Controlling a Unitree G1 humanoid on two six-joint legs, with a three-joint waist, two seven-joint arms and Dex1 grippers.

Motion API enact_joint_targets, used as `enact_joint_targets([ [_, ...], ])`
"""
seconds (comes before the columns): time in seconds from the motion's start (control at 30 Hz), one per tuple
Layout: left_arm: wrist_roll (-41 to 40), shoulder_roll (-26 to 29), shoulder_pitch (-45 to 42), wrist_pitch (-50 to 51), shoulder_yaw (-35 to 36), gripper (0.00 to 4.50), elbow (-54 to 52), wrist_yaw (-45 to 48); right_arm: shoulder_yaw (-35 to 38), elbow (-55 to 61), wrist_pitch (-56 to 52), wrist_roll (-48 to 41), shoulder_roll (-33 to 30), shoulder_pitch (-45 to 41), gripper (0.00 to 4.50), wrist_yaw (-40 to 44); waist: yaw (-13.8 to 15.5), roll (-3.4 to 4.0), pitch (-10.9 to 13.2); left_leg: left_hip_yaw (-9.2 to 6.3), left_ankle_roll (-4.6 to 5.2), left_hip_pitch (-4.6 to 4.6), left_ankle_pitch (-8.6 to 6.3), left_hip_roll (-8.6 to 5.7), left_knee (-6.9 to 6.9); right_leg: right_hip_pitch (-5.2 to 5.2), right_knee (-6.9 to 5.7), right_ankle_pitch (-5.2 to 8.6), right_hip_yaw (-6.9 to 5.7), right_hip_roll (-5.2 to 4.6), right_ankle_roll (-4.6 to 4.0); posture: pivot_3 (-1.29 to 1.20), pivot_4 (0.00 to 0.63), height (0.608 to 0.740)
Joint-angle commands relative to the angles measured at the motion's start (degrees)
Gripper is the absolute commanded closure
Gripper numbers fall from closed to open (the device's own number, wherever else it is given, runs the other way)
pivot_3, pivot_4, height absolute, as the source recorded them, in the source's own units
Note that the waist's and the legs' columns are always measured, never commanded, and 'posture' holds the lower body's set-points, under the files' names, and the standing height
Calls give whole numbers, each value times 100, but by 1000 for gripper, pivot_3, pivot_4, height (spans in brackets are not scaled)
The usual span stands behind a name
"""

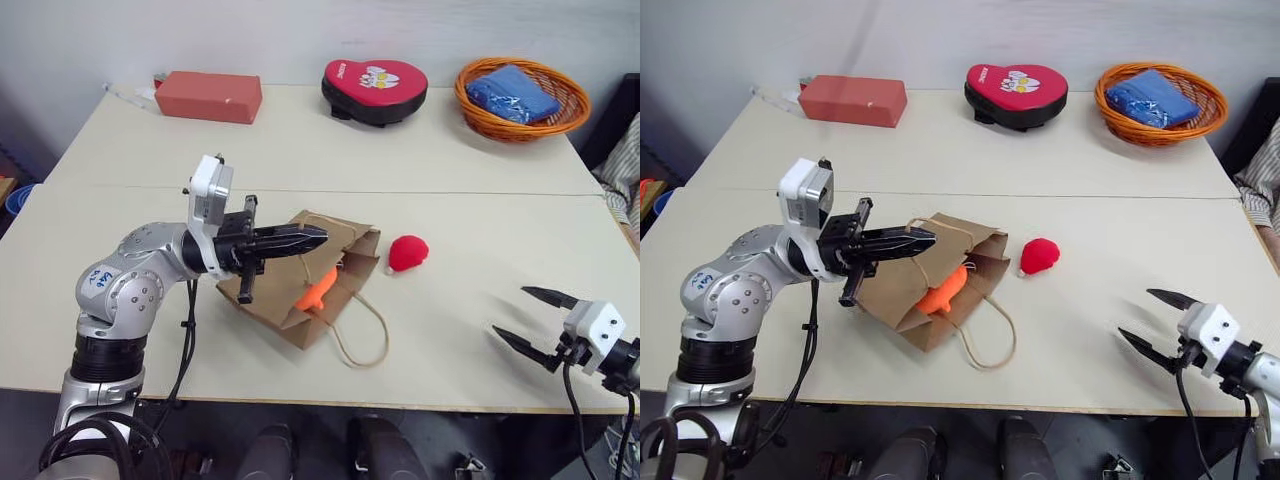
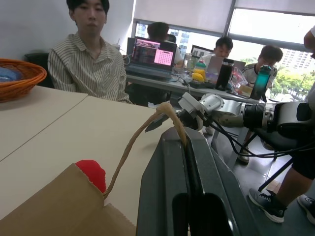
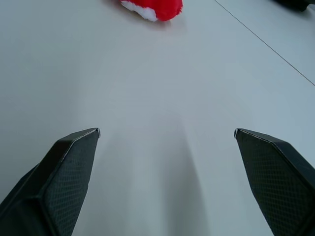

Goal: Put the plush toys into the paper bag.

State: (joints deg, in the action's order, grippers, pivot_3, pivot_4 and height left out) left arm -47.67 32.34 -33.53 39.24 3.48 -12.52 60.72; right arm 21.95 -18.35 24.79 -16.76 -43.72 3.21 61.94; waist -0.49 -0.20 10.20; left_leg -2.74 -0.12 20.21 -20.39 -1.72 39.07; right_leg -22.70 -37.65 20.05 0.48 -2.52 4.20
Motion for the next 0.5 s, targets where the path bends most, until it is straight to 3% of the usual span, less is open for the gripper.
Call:
enact_joint_targets([
  [0.03,120,108,-138,-141,2,4500,9,127,-434,521,-242,161,45,-555,32,-278,-53,0,0,0,-1,-1,1,2,0,0,-3,0,0,1,0,0,150,740],
  [0.27,632,255,-301,-527,-309,4500,168,514,-1736,684,-1179,994,2,-2176,32,-409,-85,2,0,-8,-5,8,3,1,1,-7,0,0,-7,0,-1,0,150,740],
  [0.5,711,326,-501,-558,-327,4500,330,714,-2674,-429,-1050,1810,272,-3594,32,-489,14,1,1,-13,-4,19,2,-1,2,-12,15,0,-12,-4,-1,0,150,740],
])
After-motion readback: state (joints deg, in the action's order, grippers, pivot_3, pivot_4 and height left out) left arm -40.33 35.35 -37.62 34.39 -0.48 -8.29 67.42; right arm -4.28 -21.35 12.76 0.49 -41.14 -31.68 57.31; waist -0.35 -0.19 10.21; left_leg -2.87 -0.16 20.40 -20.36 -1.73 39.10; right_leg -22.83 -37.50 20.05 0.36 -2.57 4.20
